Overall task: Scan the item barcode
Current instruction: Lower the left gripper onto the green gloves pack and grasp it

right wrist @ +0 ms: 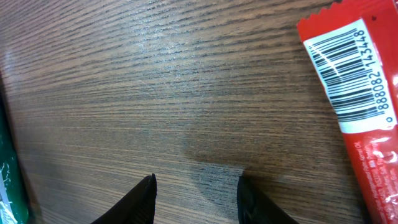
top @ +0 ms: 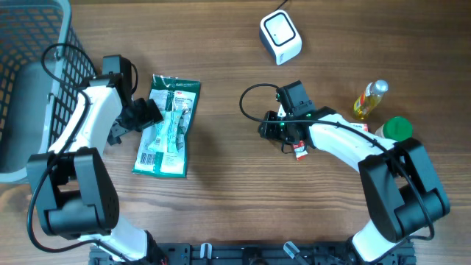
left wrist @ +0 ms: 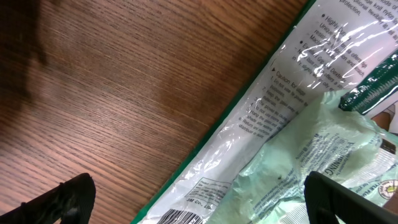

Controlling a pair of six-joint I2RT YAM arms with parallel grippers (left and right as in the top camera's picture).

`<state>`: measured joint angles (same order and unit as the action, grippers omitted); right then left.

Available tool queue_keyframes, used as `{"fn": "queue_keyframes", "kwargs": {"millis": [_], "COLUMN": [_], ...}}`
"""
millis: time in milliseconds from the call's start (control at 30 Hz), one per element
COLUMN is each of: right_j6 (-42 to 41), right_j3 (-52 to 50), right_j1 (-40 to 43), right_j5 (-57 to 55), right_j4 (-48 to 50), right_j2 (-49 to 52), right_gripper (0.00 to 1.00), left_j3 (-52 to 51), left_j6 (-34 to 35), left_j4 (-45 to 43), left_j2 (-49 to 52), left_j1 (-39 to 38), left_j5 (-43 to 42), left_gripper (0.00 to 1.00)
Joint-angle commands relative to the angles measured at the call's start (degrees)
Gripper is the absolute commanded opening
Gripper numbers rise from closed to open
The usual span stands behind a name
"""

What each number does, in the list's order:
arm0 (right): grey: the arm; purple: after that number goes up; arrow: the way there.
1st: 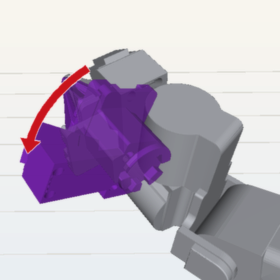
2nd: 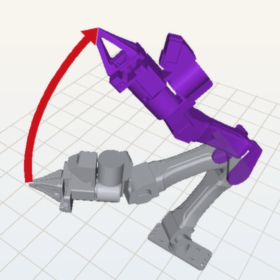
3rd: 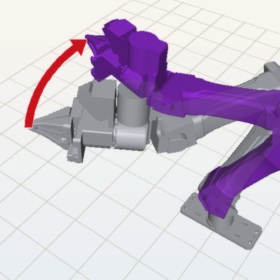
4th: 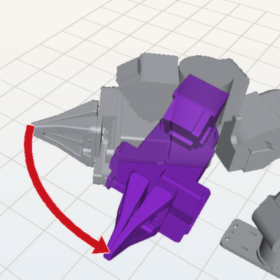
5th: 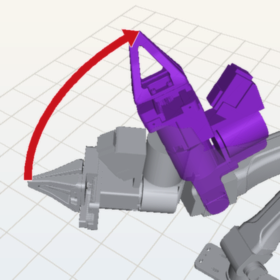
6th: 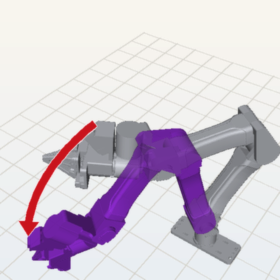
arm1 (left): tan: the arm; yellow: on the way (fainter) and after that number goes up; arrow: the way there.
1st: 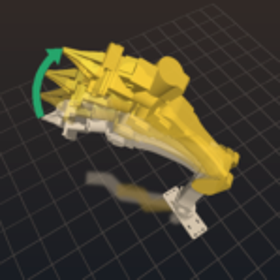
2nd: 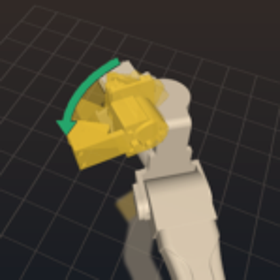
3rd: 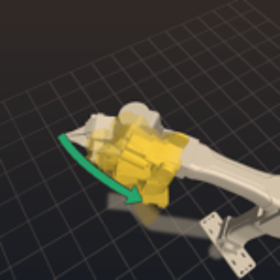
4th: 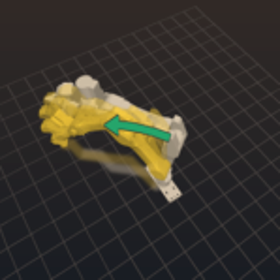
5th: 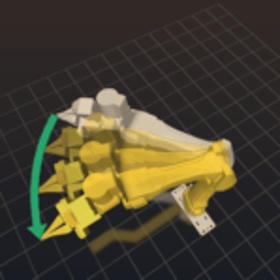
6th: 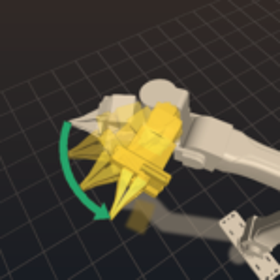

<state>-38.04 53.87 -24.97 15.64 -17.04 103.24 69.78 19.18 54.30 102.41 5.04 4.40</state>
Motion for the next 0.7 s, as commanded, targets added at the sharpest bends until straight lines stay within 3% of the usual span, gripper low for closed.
{"fn": "queue_keyframes", "kwargs": {"millis": [0, 667], "right_j6": [0.57, 0.59], "right_j3": [-0.96, -0.96], "right_j1": [-0.31, -0.31], "right_j5": [-0.11, -0.13], "right_j4": [-0.74, -0.7], "right_j2": [1.66, 1.66], "right_gripper": [0.43, 0.43], "left_j3": [-0.87, -0.92], "left_j6": [0.72, 0.72], "left_j4": [-0.42, -2.03], "left_j2": [-0.39, -0.39], "left_j1": [0.44, 0.44], "left_j5": [-0.94, -0.96], "left_gripper": [1.0, 1.0]}}
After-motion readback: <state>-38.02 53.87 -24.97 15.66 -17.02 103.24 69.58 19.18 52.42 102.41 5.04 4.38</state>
